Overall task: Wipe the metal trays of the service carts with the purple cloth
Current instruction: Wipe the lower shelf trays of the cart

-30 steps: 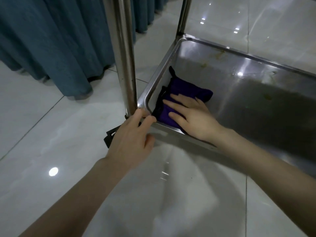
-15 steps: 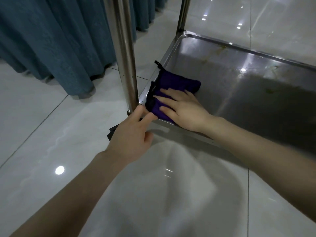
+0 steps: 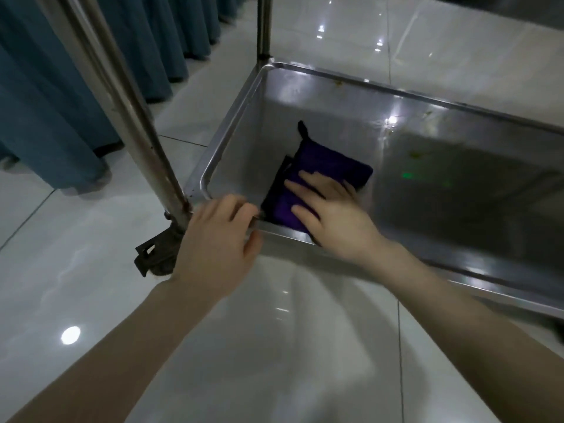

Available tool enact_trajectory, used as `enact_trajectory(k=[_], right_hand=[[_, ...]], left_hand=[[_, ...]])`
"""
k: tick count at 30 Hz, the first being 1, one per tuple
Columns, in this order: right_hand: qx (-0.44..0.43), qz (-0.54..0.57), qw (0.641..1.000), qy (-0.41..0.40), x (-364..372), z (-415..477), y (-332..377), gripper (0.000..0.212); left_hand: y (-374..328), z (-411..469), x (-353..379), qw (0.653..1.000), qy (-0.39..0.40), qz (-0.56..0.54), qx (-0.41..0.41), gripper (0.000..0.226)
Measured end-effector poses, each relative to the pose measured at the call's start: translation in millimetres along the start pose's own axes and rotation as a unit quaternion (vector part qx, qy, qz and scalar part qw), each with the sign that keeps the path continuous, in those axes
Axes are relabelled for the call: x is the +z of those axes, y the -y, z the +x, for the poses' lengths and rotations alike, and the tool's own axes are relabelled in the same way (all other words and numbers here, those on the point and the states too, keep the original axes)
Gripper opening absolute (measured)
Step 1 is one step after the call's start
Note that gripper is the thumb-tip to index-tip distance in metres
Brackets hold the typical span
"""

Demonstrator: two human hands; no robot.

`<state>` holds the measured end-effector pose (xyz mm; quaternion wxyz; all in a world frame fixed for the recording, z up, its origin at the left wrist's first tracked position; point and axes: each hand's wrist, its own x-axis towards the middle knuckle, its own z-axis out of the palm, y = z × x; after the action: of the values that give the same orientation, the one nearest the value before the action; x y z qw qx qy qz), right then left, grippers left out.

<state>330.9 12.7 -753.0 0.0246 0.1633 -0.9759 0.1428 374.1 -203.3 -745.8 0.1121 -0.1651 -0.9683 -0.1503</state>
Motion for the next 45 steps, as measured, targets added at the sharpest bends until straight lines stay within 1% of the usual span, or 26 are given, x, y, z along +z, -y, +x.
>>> enact_trajectory(k=[1,3,5,8,10,11,13,14,16,17,19,21,23,25,27,29,32,33,35,36,37,39,41,42,43,45], right_hand=[[-0.007,-0.005,1.0,-0.002,-1.9,-19.9,-1.5,0.053],[0.009,-0.016,1.0,0.009,-9.4,-22.0,-16.8,0.052],[0.078,-0.034,0.996,0.02,-17.0,11.4,-41.5,0.049],[0.198,-0.018,0.98,0.008,-28.4,64.7,-72.5,0.049],[0.235,-0.003,0.972,0.004,-29.7,80.3,-76.2,0.05],[0.237,0.001,0.972,0.008,-28.3,78.9,-72.8,0.05],[0.205,0.002,0.978,0.023,-26.1,55.6,-61.0,0.049],[0.174,-0.009,0.984,0.027,-24.8,33.7,-54.0,0.049],[0.098,-0.032,0.995,0.004,-18.8,-25.2,-41.0,0.051],[0.076,-0.035,0.996,-0.003,-17.7,-53.1,-35.2,0.053],[0.072,-0.019,0.997,0.008,-21.2,-73.6,-43.8,0.053],[0.12,-0.036,0.992,0.023,-29.4,-51.4,-72.0,0.05],[0.212,-0.043,0.976,0.016,-40.7,-16.1,-104.4,0.049],[0.307,-0.014,0.951,-0.008,-50.4,10.1,-129.4,0.05],[0.339,-0.011,0.94,-0.021,-50.2,18.5,-129.6,0.05],[0.316,-0.03,0.948,-0.019,-44.0,1.5,-110.8,0.049],[0.182,-0.066,0.981,-0.022,-32.5,-65.2,-72.6,0.048],[0.147,-0.068,0.987,-0.025,-30.1,-90.0,-61.4,0.05],[0.114,-0.061,0.991,-0.02,-30.3,-114.2,-60.7,0.053],[0.118,-0.068,0.991,-0.014,-33.0,-110.6,-70.3,0.053],[0.143,-0.082,0.986,-0.011,-37.0,-98.6,-83.4,0.051],[0.241,-0.094,0.966,-0.01,-45.7,-61.3,-114.2,0.049],[0.355,-0.051,0.933,-0.023,-55.1,-27.1,-138.5,0.05],[0.396,-0.032,0.917,-0.032,-56.6,-15.1,-143.7,0.05],[0.419,-0.027,0.907,-0.035,-55.1,-7.4,-141.9,0.051],[0.418,-0.051,0.907,-0.023,-46.6,-10.4,-122.2,0.052]], left_hand=[[-3.7,5.5,4.7,1.0,0.008,-0.013,0.015,0.023],[-11.2,17.1,13.0,0.999,0.019,-0.038,0.024,0.029],[-18.1,23.6,21.1,0.998,0.021,-0.053,0.022,0.033],[-23.1,20.2,29.7,0.999,0.027,-0.018,0.018,0.044],[-23.3,19.9,31.7,0.999,0.04,-0.015,0.015,0.046],[-23.2,21.2,31.7,0.999,0.047,-0.023,0.008,0.045],[-23.8,26.2,31.5,0.998,0.05,-0.042,-0.014,0.044],[-25.0,28.2,31.6,0.997,0.047,-0.054,-0.03,0.046],[-30.2,32.1,32.1,0.995,0.032,-0.07,-0.06,0.05],[-34.2,35.3,32.6,0.996,0.018,-0.066,-0.06,0.05],[-43.9,44.8,35.5,0.999,-0.004,-0.044,-0.019,0.047],[-55.6,56.7,40.1,0.998,0.02,-0.042,0.037,0.048],[-63.6,64.8,48.6,0.995,0.058,-0.041,0.071,0.049],[-65.7,66.7,56.4,0.994,0.063,-0.02,0.083,0.051],[-63.5,65.4,59.1,0.995,0.053,-0.016,0.085,0.052],[-62.7,64.4,58.2,0.994,0.047,-0.017,0.094,0.05],[-63.8,64.6,54.8,0.993,0.04,-0.017,0.111,0.05],[-63.8,64.4,54.9,0.992,0.036,-0.015,0.12,0.048],[-62.8,63.8,55.4,0.99,0.034,-0.011,0.135,0.046],[-62.4,63.4,55.4,0.99,0.039,-0.011,0.138,0.046],[-62.1,63.5,55.7,0.989,0.043,-0.013,0.139,0.044],[-61.3,64.1,57.0,0.989,0.054,-0.019,0.136,0.039],[-60.4,64.3,58.6,0.989,0.068,-0.021,0.13,0.04],[-59.7,64.8,59.6,0.989,0.07,-0.018,0.128,0.041],[-59.1,65.6,60.1,0.989,0.07,-0.017,0.128,0.042],[-58.7,65.5,59.7,0.989,0.068,-0.022,0.129,0.042]])
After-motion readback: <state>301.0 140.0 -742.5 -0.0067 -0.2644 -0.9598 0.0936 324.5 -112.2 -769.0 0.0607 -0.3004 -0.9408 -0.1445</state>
